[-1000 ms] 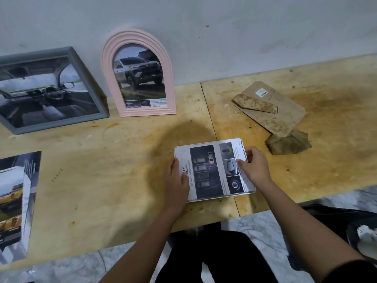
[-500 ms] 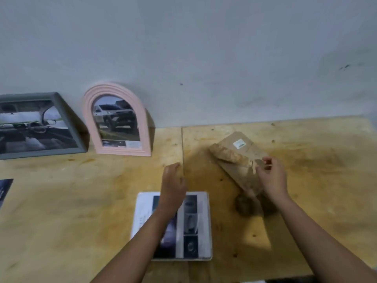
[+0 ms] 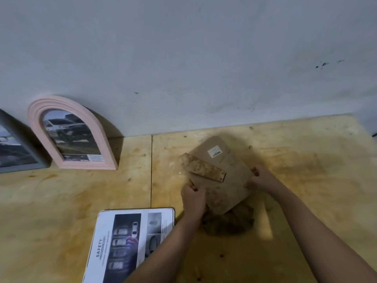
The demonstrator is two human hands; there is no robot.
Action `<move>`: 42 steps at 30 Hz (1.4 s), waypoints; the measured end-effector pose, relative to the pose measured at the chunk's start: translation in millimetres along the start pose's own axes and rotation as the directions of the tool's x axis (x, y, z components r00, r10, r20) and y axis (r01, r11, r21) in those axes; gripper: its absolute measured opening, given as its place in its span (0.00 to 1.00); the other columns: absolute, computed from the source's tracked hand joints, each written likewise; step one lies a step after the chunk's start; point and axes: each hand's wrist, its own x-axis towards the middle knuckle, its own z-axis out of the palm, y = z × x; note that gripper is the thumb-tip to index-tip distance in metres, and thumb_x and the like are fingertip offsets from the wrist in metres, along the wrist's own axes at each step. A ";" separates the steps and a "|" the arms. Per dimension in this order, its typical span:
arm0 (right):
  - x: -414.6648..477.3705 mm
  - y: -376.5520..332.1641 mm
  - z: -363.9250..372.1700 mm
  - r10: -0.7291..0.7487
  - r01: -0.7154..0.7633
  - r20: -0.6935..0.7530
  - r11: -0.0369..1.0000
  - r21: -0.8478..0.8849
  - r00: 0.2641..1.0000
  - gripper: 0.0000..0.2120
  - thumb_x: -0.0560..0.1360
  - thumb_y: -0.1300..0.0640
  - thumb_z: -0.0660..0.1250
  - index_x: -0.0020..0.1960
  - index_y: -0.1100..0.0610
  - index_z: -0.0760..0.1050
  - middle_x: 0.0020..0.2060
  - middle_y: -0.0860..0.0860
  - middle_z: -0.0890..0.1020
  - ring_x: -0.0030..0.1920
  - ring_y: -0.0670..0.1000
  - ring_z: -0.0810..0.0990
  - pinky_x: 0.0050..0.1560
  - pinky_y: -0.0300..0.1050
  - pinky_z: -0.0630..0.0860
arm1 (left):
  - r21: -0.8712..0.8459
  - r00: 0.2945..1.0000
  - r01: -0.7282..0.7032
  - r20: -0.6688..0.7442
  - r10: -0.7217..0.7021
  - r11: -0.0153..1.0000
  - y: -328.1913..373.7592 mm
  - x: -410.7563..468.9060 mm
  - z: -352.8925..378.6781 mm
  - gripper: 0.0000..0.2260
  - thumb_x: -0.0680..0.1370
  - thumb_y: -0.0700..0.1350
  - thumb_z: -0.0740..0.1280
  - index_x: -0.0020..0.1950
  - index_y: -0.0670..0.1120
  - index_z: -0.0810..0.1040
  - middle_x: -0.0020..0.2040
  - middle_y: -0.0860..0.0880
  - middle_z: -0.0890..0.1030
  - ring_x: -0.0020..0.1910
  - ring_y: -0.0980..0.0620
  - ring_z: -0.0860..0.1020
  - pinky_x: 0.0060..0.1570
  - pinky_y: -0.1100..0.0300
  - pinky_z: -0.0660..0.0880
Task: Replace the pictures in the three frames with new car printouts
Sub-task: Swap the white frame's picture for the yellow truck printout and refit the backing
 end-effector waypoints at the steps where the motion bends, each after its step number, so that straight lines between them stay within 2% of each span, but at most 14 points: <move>1: -5.3 0.9 -6.0 0.013 -0.022 0.069 0.990 0.138 0.998 0.12 0.71 0.65 0.68 0.53 0.59 0.71 0.51 0.56 0.75 0.50 0.55 0.74 0.44 0.48 0.75 | -0.048 0.999 0.014 0.044 -0.012 0.999 2.0 0.3 1.9 0.05 0.77 0.41 0.65 0.52 0.46 0.72 0.54 0.47 0.76 0.52 0.49 0.75 0.47 0.57 0.73; 3: -18.8 5.4 -15.1 0.025 -0.108 0.184 0.885 0.453 0.983 0.16 0.72 0.69 0.66 0.58 0.60 0.70 0.55 0.58 0.76 0.56 0.58 0.75 0.55 0.54 0.77 | -0.100 0.990 0.060 0.137 -0.046 0.993 4.4 3.9 2.7 0.16 0.76 0.41 0.67 0.63 0.42 0.70 0.59 0.46 0.75 0.53 0.50 0.74 0.48 0.60 0.73; 6: -46.1 16.1 -14.5 -0.020 -0.160 0.219 0.616 0.771 0.976 0.24 0.70 0.73 0.64 0.64 0.60 0.68 0.58 0.58 0.76 0.55 0.58 0.77 0.42 0.46 0.82 | -0.093 0.965 -0.016 0.261 0.040 0.996 10.4 2.6 -7.1 0.22 0.73 0.42 0.71 0.64 0.43 0.68 0.58 0.47 0.75 0.52 0.52 0.75 0.43 0.64 0.75; 9: -79.7 26.1 9.1 -0.073 -0.171 0.231 0.470 0.866 0.970 0.31 0.64 0.72 0.70 0.65 0.57 0.68 0.57 0.58 0.78 0.57 0.58 0.77 0.42 0.45 0.82 | -0.054 0.895 -0.113 0.428 0.126 0.992 8.7 -5.1 -27.7 0.26 0.71 0.41 0.74 0.64 0.47 0.65 0.57 0.50 0.75 0.54 0.52 0.76 0.44 0.63 0.78; 13: -119.3 29.4 50.4 -0.188 -0.179 0.299 0.477 0.860 0.936 0.51 0.43 0.64 0.84 0.64 0.57 0.71 0.56 0.58 0.81 0.58 0.58 0.78 0.48 0.48 0.81 | -0.044 0.817 -0.140 0.560 0.141 0.989 1.1 -20.3 -79.5 0.27 0.72 0.41 0.73 0.67 0.47 0.65 0.61 0.47 0.76 0.58 0.48 0.77 0.54 0.50 0.78; 17: -144.7 13.7 81.7 -0.212 -0.121 0.221 0.402 0.907 0.952 0.41 0.55 0.60 0.81 0.66 0.57 0.69 0.55 0.58 0.81 0.54 0.56 0.81 0.44 0.46 0.81 | -0.024 0.682 -0.141 0.722 0.115 0.990 9.3 -29.1 -166.7 0.26 0.70 0.36 0.72 0.65 0.51 0.70 0.57 0.48 0.77 0.55 0.48 0.78 0.48 0.55 0.79; 19: -153.4 2.1 98.2 -0.182 -0.106 0.185 0.375 0.921 0.966 0.32 0.65 0.65 0.71 0.68 0.60 0.67 0.53 0.59 0.81 0.51 0.56 0.81 0.42 0.46 0.82 | 0.003 0.707 -0.185 0.695 0.131 0.983 7.6 -30.8 -205.7 0.24 0.71 0.34 0.71 0.64 0.49 0.72 0.54 0.48 0.79 0.51 0.50 0.79 0.43 0.58 0.78; 22: -174.0 -17.6 127.0 -0.215 -0.121 0.239 0.450 0.885 0.947 0.27 0.66 0.69 0.65 0.65 0.62 0.68 0.51 0.60 0.80 0.48 0.55 0.81 0.40 0.43 0.82 | -0.071 0.886 -0.222 0.403 0.231 0.973 -10.3 -26.3 -247.2 0.19 0.72 0.35 0.70 0.62 0.44 0.74 0.44 0.49 0.80 0.42 0.54 0.80 0.38 0.62 0.78; 25: -191.9 -28.4 157.5 -0.244 -0.138 0.317 0.549 0.824 0.917 0.23 0.68 0.72 0.64 0.62 0.61 0.70 0.51 0.60 0.79 0.40 0.50 0.83 0.32 0.39 0.79 | -0.297 0.971 -0.105 0.177 0.162 0.949 -37.2 -15.0 -276.7 0.17 0.74 0.33 0.69 0.61 0.40 0.72 0.55 0.41 0.77 0.52 0.47 0.79 0.49 0.59 0.76; 28: -201.7 -34.2 184.0 -0.175 -0.138 0.328 0.658 0.740 0.928 0.21 0.70 0.74 0.64 0.62 0.62 0.71 0.45 0.59 0.82 0.30 0.49 0.82 0.27 0.36 0.76 | -0.206 0.984 -0.112 0.111 0.136 0.972 -60.6 -8.7 -290.5 0.18 0.74 0.33 0.68 0.63 0.39 0.72 0.60 0.43 0.74 0.55 0.47 0.76 0.53 0.58 0.73; 30: -208.6 -38.5 196.1 -0.122 -0.119 0.305 0.739 0.664 0.945 0.18 0.71 0.73 0.65 0.60 0.64 0.72 0.40 0.58 0.82 0.20 0.47 0.73 0.21 0.33 0.72 | -0.127 0.986 -0.145 0.059 0.153 0.981 -69.1 -8.3 -293.8 0.19 0.74 0.33 0.68 0.65 0.38 0.71 0.58 0.45 0.74 0.55 0.49 0.74 0.53 0.59 0.73; 35: -209.8 -40.3 217.7 -0.032 -0.032 0.130 0.886 0.463 0.991 0.24 0.68 0.69 0.72 0.61 0.59 0.70 0.50 0.57 0.79 0.45 0.54 0.81 0.38 0.43 0.81 | -0.034 0.979 -0.204 0.008 0.205 0.978 -81.5 -2.4 -295.2 0.18 0.74 0.32 0.64 0.64 0.38 0.71 0.55 0.45 0.76 0.49 0.52 0.74 0.47 0.61 0.73; 37: -206.3 -37.9 226.6 -0.014 -0.022 0.084 0.915 0.402 0.996 0.26 0.66 0.66 0.75 0.59 0.55 0.68 0.51 0.58 0.78 0.48 0.56 0.81 0.40 0.46 0.80 | 0.029 0.972 -0.233 0.008 0.233 0.972 -86.6 -3.1 -293.1 0.20 0.75 0.33 0.63 0.67 0.39 0.69 0.54 0.47 0.76 0.47 0.54 0.74 0.49 0.61 0.71; 42: -201.9 -37.4 244.0 -0.064 0.061 0.001 0.962 0.265 0.998 0.27 0.68 0.61 0.74 0.63 0.53 0.67 0.46 0.52 0.78 0.45 0.52 0.78 0.37 0.44 0.77 | 0.273 0.937 -0.342 0.034 0.347 0.899 -105.9 -5.9 -289.6 0.29 0.75 0.37 0.62 0.75 0.46 0.59 0.70 0.48 0.68 0.71 0.47 0.62 0.67 0.50 0.65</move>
